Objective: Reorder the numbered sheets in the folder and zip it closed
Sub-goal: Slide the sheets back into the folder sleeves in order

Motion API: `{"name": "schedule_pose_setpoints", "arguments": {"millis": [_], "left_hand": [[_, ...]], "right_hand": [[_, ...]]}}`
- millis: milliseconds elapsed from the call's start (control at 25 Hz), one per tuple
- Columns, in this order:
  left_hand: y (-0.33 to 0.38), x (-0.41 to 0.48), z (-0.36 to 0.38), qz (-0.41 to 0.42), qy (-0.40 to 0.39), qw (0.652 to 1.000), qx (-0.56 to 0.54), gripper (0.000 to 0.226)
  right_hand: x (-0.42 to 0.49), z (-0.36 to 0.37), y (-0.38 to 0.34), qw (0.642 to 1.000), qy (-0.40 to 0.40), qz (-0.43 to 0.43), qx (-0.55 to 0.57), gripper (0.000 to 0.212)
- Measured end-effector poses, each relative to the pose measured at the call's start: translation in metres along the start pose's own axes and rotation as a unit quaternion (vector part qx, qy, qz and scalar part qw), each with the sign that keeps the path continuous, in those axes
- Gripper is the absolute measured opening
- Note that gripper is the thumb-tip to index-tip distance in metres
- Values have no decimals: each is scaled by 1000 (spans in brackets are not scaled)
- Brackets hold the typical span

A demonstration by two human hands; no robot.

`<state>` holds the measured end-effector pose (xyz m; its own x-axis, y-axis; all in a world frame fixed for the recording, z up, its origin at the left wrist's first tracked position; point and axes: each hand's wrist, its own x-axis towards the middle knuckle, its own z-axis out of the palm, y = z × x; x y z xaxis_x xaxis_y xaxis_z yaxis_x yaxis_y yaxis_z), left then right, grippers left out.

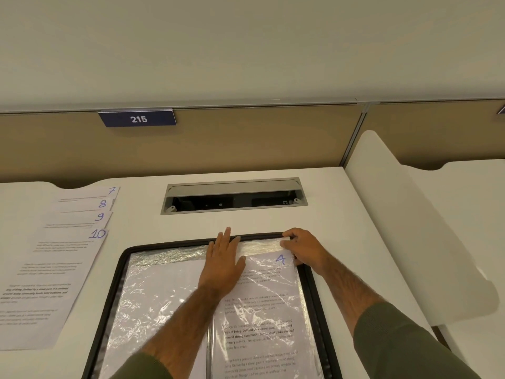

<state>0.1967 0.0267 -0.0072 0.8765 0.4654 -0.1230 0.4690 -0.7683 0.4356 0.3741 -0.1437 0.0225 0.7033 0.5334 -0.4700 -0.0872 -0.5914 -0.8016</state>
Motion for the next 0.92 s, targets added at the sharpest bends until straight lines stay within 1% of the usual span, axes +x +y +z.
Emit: {"name": "schedule_pose_setpoints", "arguments": {"millis": [120,240,320,440,560,640,720,800,840,920], "left_hand": [[3,-55,20,-5,38,999,-1,73],[1,-124,45,8,34,998,51,76],[-2,-150,58,6,30,995,91,79],[4,-151,65,-12,9,994,105,80],[15,-148,63,-20,-4,994,112,81],[17,-148,63,-27,-19,993,115,82],[18,-151,61,-23,-26,993,117,82],[18,-152,56,-14,-26,993,111,83],[17,-152,53,-9,-24,994,106,84],[9,-155,46,5,-11,994,107,89]], "right_hand": [[-19,0,5,996,13,21,82,32],[-45,0,19,988,19,31,153,31],[-65,1,33,985,9,36,168,31],[-97,8,53,983,12,57,176,33],[-136,17,67,984,11,63,167,29],[-156,25,78,990,16,57,126,23],[-171,34,87,994,50,65,67,20],[-187,44,93,993,90,81,16,24],[-197,50,92,991,107,85,-1,25],[-218,66,88,987,132,89,-10,21]]}}
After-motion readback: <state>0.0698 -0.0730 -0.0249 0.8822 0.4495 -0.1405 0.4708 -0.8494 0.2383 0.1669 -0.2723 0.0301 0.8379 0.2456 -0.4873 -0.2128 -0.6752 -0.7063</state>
